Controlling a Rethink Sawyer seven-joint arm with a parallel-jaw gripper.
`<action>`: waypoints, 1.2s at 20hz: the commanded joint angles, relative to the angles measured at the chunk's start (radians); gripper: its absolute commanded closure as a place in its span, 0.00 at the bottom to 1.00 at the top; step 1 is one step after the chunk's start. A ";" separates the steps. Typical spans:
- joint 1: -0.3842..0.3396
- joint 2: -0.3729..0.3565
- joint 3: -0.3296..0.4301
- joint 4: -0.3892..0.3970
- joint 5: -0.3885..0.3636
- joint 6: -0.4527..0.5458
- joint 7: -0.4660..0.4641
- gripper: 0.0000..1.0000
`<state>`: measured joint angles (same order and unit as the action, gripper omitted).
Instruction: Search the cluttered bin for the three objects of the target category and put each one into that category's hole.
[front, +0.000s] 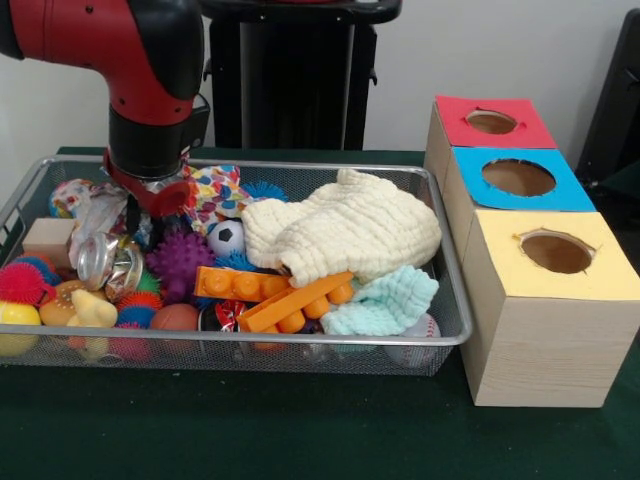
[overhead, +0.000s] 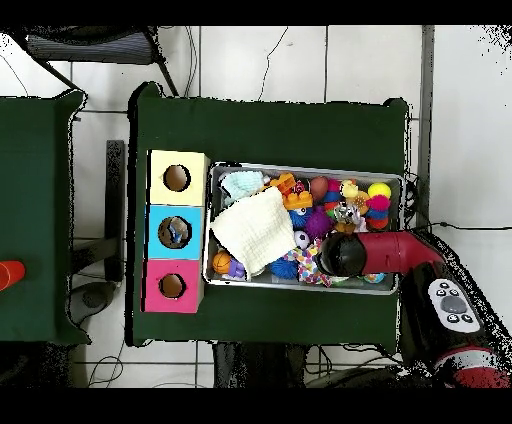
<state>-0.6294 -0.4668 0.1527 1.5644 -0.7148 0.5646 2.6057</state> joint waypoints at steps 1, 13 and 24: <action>-0.022 0.030 0.128 0.000 0.010 0.171 -0.346 1.00; -0.078 -0.265 0.242 0.157 0.097 0.128 -0.350 1.00; -0.032 -0.354 0.227 0.208 0.106 0.097 -0.254 1.00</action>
<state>-0.6837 -0.7665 0.2993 1.6870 -0.6249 0.6336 2.5214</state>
